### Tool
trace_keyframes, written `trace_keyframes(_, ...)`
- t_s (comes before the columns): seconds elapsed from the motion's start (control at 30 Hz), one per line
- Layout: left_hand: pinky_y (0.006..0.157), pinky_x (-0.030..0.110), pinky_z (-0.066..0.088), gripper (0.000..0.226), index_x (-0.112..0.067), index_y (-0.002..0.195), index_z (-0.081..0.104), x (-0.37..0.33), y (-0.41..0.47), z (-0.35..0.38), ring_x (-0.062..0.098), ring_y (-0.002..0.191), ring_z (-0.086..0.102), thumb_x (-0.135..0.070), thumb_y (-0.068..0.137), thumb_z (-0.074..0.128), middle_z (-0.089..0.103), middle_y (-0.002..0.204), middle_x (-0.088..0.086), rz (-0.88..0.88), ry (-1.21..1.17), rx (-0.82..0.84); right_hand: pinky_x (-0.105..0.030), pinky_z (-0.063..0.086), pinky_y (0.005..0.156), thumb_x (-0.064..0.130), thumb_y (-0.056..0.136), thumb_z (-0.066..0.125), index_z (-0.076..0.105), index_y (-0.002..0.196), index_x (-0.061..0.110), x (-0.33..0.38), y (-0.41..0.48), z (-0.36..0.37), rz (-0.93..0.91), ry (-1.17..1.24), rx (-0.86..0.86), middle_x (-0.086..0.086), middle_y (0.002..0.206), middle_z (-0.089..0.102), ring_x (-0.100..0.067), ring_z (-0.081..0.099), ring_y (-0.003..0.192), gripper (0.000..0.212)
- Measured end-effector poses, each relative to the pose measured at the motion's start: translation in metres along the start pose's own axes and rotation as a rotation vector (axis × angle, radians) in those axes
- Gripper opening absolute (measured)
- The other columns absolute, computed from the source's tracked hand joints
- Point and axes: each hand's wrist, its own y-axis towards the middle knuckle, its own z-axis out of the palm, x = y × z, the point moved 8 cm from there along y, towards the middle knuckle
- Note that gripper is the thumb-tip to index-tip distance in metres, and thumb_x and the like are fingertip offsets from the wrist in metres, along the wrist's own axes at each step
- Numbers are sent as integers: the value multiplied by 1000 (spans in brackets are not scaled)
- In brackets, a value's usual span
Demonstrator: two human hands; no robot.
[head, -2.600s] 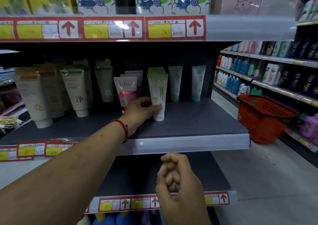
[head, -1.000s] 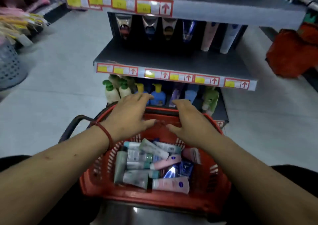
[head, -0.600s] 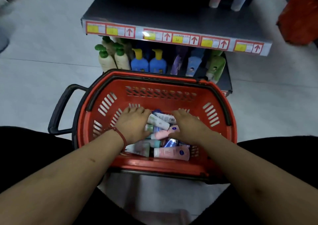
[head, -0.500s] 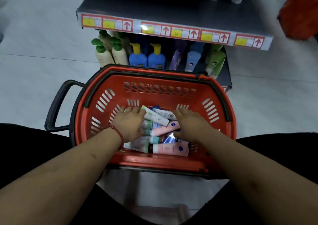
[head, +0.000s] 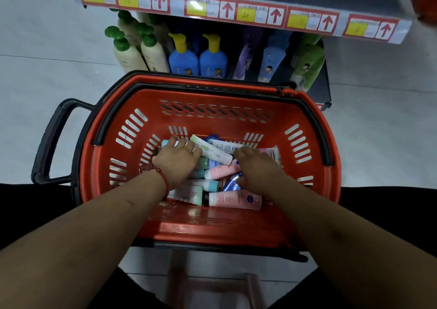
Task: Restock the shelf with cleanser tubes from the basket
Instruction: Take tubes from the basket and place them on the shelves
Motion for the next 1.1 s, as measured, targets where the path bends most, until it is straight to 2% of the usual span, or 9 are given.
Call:
trace_keyframes(0.13, 117, 50, 32, 52, -8, 137, 52, -16, 32, 13, 38, 137, 45, -14, 92, 27, 53, 141, 17, 122, -42, -37, -42, 45, 104, 31, 83, 75, 39, 147, 14, -19, 29, 14, 70, 61, 14, -10, 144, 47, -29, 49, 128, 75)
trace_keyframes(0.27, 99, 50, 49, 52, -5, 113, 68, -27, 62, 31, 42, 109, 64, -18, 86, 26, 67, 117, 20, 194, -56, -151, -44, 41, 111, 23, 84, 75, 37, 150, 12, -34, 55, 29, 112, 73, 11, -12, 148, 47, -31, 47, 132, 77)
trace_keyframes(0.4, 91, 49, 46, 36, -5, 119, 62, -28, 87, 34, 40, 101, 58, -15, 90, 44, 58, 120, 19, 121, -145, -163, -48, 41, 109, 20, 81, 77, 32, 151, 7, -31, 76, 53, 58, 41, 61, -17, 148, 42, -35, 46, 131, 84)
trace_keyframes(0.57, 95, 46, 42, 47, -7, 138, 44, -32, 99, 44, 39, 114, 59, -20, 95, 54, 54, 133, 16, 26, -172, 73, -45, 43, 102, 20, 80, 77, 40, 144, 10, -23, 96, 56, 76, -64, -34, -14, 140, 43, -32, 45, 125, 74)
trace_keyframes(0.73, 68, 35, 36, 51, -17, 134, 42, -32, 88, 40, 31, 104, 68, -27, 89, 64, 68, 117, 7, 49, -201, 81, -45, 44, 101, 18, 87, 71, 34, 146, 12, -18, 93, 60, 82, -37, -38, -14, 143, 42, -33, 49, 126, 70)
trace_keyframes(0.83, 73, 38, 41, 58, -15, 132, 36, -24, 67, 36, 32, 101, 67, -34, 88, 68, 67, 114, 6, 5, -241, 91, -44, 48, 97, 19, 89, 68, 30, 147, 10, -16, 79, 67, 96, 46, -8, -14, 135, 56, -33, 59, 116, 69)
trace_keyframes(0.97, 74, 36, 40, 84, -8, 154, 15, -1, 28, 27, 36, 107, 66, -40, 92, 63, 65, 124, 14, -81, -315, 108, -33, 45, 76, 27, 89, 65, 40, 142, 15, -19, 56, 45, 188, 416, 3, -12, 124, 63, -33, 64, 105, 60)
trace_keyframes(1.03, 75, 37, 43, 73, -11, 151, 25, 18, 6, 13, 39, 109, 65, -33, 92, 61, 62, 126, 17, -161, -419, 105, -31, 43, 72, 33, 88, 65, 47, 131, 15, -20, 44, 19, 217, 526, -38, -10, 109, 65, -32, 65, 100, 50)
trace_keyframes(1.1, 73, 37, 47, 53, -12, 134, 40, 39, -16, -9, 41, 103, 66, -31, 91, 63, 63, 119, 18, -227, -489, 64, -34, 49, 70, 34, 85, 68, 55, 119, 14, -20, 28, -17, 237, 651, -146, -7, 98, 66, -31, 66, 93, 42)
